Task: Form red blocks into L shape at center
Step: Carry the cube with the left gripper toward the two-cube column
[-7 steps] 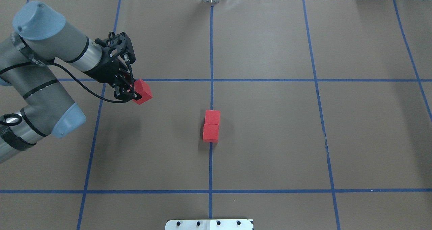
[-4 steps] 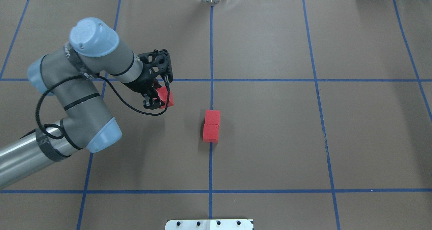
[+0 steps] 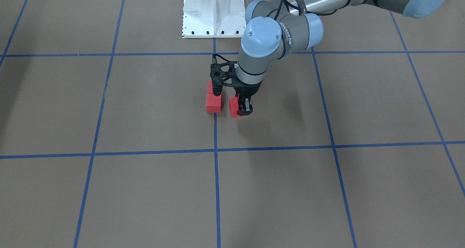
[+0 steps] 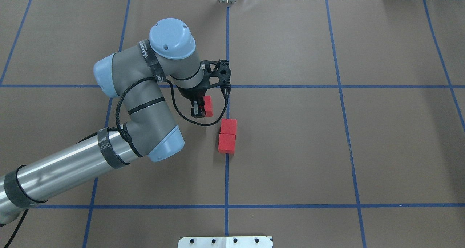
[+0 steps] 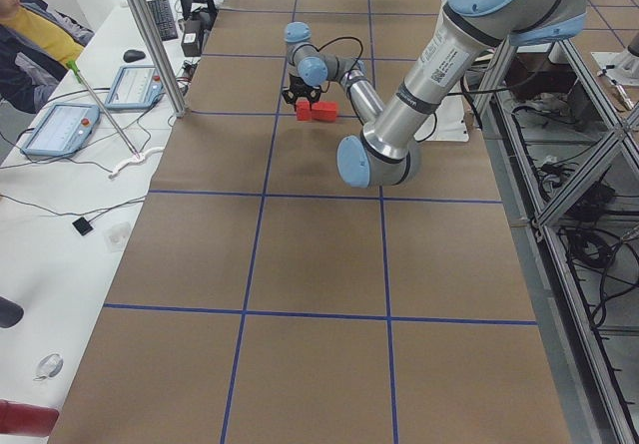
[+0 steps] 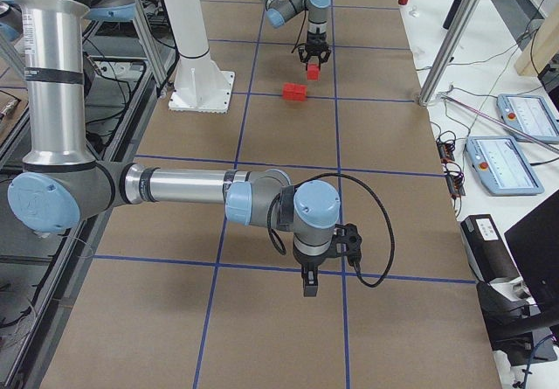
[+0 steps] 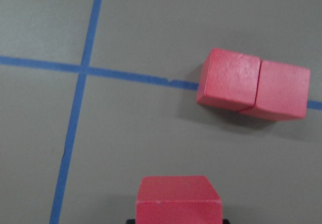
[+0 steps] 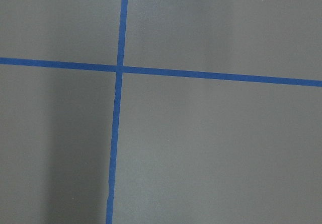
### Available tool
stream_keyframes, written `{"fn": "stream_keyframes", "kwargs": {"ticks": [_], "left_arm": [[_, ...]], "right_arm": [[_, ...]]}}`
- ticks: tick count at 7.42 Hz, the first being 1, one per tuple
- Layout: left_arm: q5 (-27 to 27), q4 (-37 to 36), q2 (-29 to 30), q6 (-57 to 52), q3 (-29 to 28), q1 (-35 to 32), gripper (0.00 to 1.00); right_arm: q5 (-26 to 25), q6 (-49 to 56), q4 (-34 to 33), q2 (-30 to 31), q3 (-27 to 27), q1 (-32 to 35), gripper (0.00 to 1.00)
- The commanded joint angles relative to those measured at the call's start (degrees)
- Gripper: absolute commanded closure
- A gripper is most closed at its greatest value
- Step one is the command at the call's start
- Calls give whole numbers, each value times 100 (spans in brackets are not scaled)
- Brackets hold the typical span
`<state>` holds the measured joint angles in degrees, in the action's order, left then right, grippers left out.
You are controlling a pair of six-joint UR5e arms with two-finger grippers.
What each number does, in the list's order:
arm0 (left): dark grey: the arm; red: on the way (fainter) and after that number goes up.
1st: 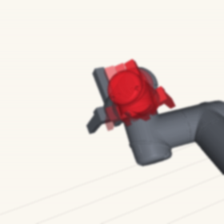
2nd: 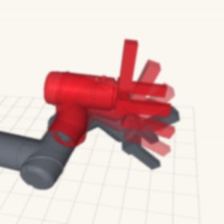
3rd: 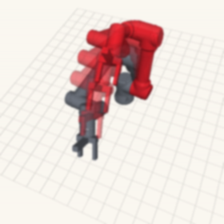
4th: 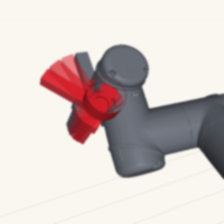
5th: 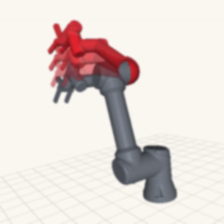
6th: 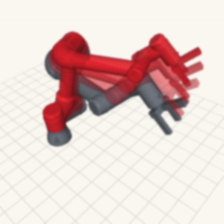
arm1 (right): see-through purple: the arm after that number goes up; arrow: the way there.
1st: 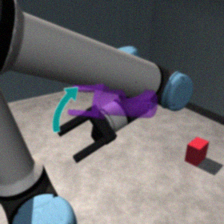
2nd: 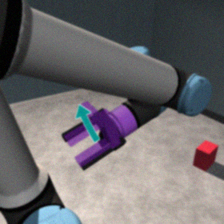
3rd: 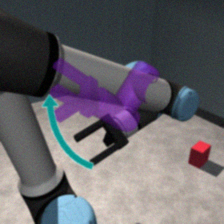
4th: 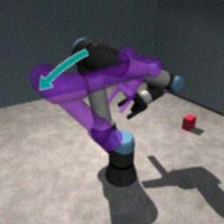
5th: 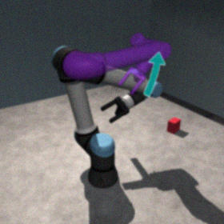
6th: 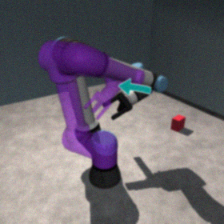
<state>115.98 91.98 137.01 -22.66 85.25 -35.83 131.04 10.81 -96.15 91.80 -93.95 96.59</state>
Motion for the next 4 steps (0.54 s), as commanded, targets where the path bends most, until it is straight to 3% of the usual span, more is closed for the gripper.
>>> {"fn": "stream_keyframes", "kwargs": {"ticks": [1, 4], "left_arm": [[-14, -22, 54, -335, -140, 32, 100], [4, -39, 27, -248, -184, 173, 100]], "right_arm": [[0, 0, 0, -4, 0, 0, 0], [0, 0, -9, -4, 0, 0, 0]]}}
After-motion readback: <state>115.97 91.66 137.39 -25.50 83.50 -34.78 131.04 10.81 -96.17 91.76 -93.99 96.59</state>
